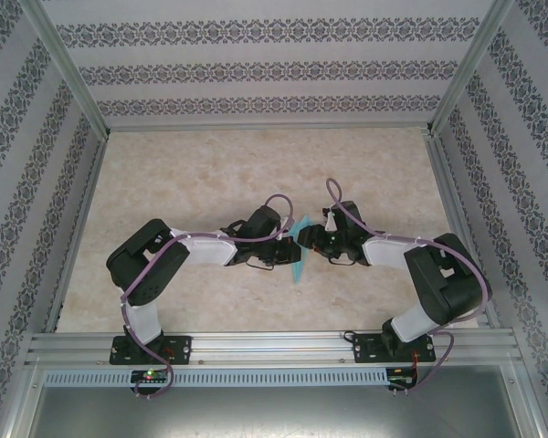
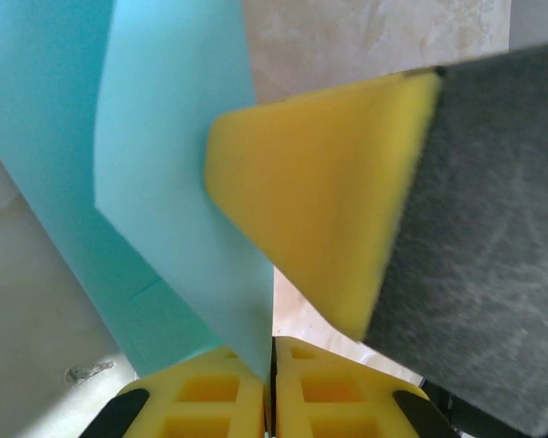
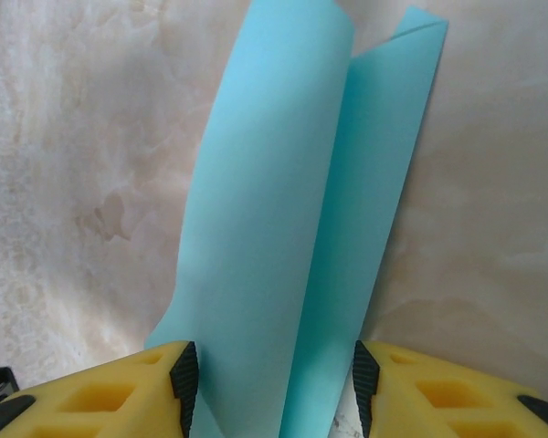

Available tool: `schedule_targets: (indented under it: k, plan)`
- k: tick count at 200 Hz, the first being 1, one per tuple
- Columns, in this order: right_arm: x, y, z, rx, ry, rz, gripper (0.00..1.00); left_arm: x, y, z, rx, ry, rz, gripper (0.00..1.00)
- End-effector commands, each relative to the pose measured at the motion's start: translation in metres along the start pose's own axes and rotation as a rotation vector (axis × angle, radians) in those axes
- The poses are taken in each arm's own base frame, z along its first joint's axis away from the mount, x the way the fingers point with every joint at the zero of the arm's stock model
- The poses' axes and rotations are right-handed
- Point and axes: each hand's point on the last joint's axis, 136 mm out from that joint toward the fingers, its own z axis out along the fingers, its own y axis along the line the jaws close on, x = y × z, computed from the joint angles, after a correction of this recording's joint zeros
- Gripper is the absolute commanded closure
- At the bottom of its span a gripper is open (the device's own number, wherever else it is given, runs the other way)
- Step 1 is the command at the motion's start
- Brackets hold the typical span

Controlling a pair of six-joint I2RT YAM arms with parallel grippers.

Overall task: Fold a paper plane with a square sheet of paper (fold left side to right side)
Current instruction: Fold the wing for the fifth time at the center of the table.

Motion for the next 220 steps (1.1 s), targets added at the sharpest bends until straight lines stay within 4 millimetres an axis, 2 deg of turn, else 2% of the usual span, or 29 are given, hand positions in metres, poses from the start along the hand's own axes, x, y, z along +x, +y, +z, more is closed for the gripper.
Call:
schedule_targets:
  k: [1,35,74,110,138,177,220]
  plan:
    - [0.004,-0.006,0.005,0.052,0.024,0.02,0.5,-0.003,0.002,0.001,0.023,-0.006,-0.011,0.85]
    - [0.01,-0.016,0.008,0.102,0.057,0.038,0.51,-0.003,0.002,-0.002,0.024,-0.014,-0.009,0.78]
    - [0.013,-0.018,0.01,0.107,0.069,0.042,0.51,-0.003,0.006,-0.005,0.007,-0.022,-0.01,0.75]
    - [0.011,-0.014,0.009,0.093,0.065,0.036,0.5,-0.006,0.011,-0.003,0.002,-0.027,-0.018,0.85]
    - [-0.003,0.002,-0.003,0.037,0.02,0.008,0.48,-0.007,0.014,-0.003,-0.002,-0.034,-0.022,0.95]
    - [-0.02,0.016,-0.015,-0.02,-0.032,0.015,0.37,-0.007,0.016,-0.004,-0.002,-0.035,-0.025,0.97]
    - [-0.03,0.025,-0.008,-0.046,-0.033,0.025,0.3,-0.007,0.017,-0.004,0.001,-0.036,-0.027,0.97]
